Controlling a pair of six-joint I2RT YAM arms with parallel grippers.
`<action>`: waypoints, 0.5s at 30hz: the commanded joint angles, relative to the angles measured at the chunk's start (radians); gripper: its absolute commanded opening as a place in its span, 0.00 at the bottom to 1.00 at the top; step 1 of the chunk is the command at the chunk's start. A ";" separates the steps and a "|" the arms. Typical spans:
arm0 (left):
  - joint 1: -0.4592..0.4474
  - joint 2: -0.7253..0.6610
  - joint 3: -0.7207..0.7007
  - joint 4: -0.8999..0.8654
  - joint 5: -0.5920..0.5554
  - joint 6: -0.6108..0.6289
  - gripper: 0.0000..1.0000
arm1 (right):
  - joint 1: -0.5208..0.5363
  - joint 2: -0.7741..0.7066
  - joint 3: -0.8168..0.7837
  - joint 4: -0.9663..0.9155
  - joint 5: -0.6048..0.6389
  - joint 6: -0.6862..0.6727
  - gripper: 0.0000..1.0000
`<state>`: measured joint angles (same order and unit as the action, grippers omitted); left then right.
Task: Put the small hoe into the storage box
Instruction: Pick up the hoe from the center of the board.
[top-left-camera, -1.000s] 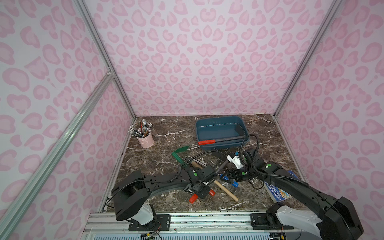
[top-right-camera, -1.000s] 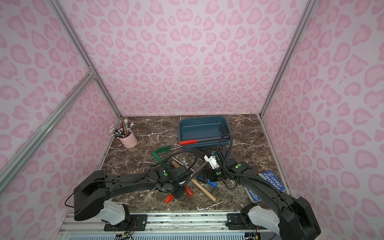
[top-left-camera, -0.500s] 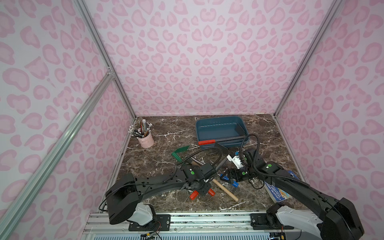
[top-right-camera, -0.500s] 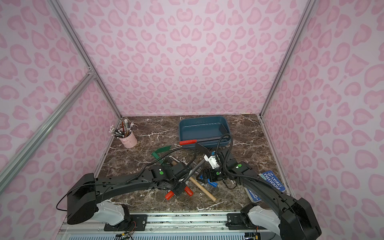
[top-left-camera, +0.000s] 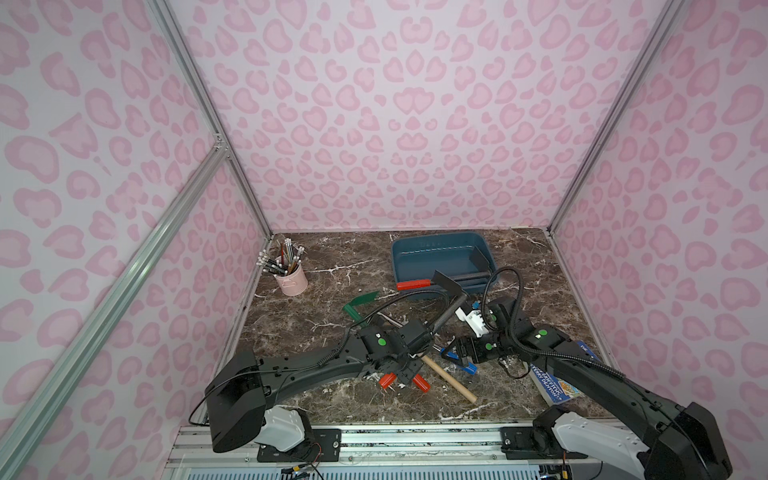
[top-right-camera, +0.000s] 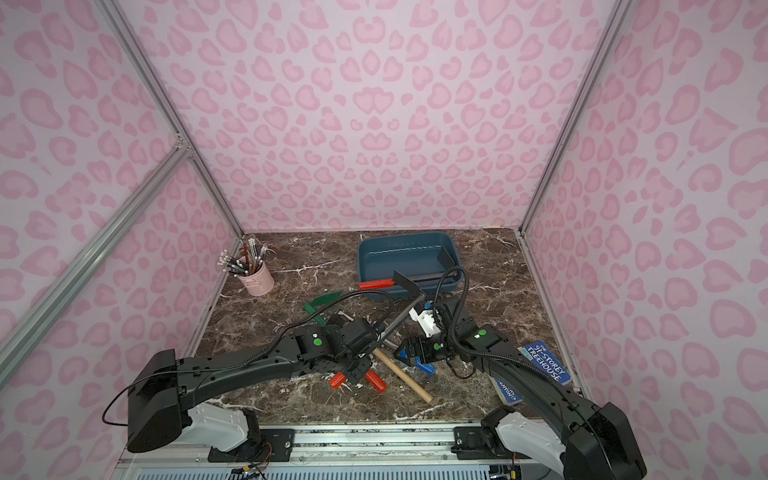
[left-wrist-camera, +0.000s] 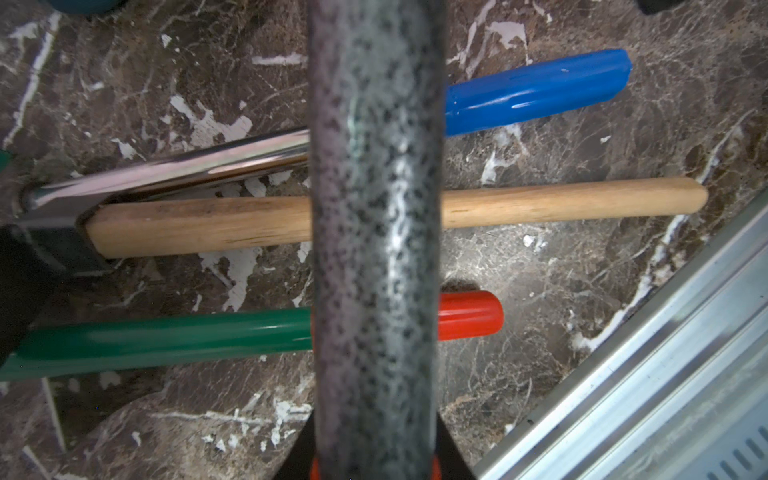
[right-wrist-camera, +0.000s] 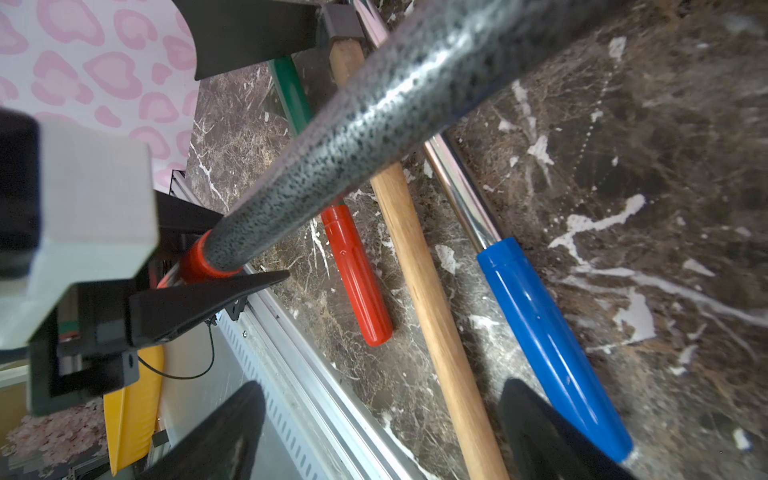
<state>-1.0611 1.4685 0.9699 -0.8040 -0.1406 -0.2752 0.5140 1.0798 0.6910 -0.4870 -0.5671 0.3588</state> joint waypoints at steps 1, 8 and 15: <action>0.005 0.003 0.028 0.062 -0.072 0.062 0.04 | 0.000 -0.004 0.003 0.021 0.011 -0.001 0.93; 0.028 0.031 0.067 0.055 -0.124 0.150 0.04 | -0.002 -0.016 -0.003 0.028 0.030 0.005 0.93; 0.057 0.066 0.104 0.069 -0.151 0.225 0.04 | -0.004 -0.080 -0.041 0.110 0.063 0.041 0.93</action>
<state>-1.0107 1.5303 1.0504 -0.8188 -0.2485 -0.0948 0.5106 1.0183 0.6586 -0.4412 -0.5247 0.3779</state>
